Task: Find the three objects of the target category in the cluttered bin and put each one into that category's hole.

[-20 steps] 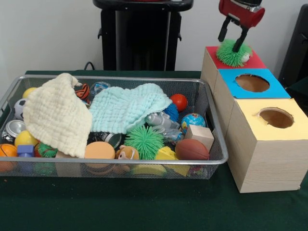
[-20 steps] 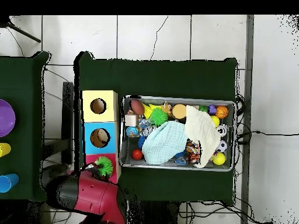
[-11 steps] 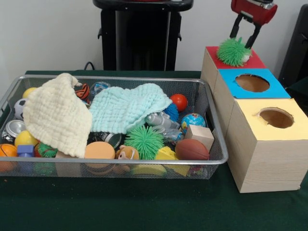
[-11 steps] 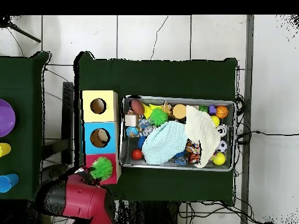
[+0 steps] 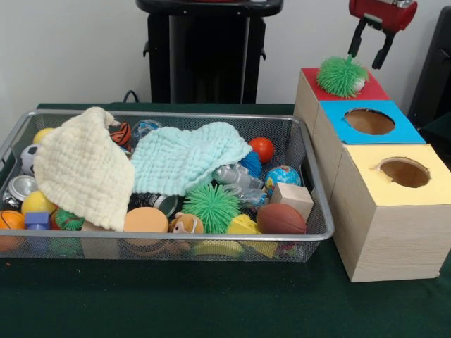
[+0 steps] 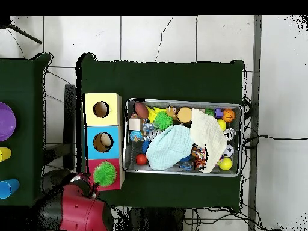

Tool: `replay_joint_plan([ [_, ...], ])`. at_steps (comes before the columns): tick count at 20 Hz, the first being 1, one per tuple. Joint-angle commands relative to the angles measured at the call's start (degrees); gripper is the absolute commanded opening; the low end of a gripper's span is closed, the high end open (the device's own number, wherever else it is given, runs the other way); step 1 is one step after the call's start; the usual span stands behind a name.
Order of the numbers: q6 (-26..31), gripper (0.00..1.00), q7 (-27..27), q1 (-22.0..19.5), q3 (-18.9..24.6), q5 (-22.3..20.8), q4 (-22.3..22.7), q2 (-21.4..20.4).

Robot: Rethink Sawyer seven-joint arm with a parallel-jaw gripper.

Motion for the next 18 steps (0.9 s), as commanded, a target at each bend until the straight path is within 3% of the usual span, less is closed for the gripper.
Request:
replay_joint_plan([
  [1,-9.6,1.0,10.2,-4.4,8.3,1.6,6.6,1.7],
  [18,-7.9,1.0,9.3,-8.1,8.7,0.6,4.1,2.9],
])
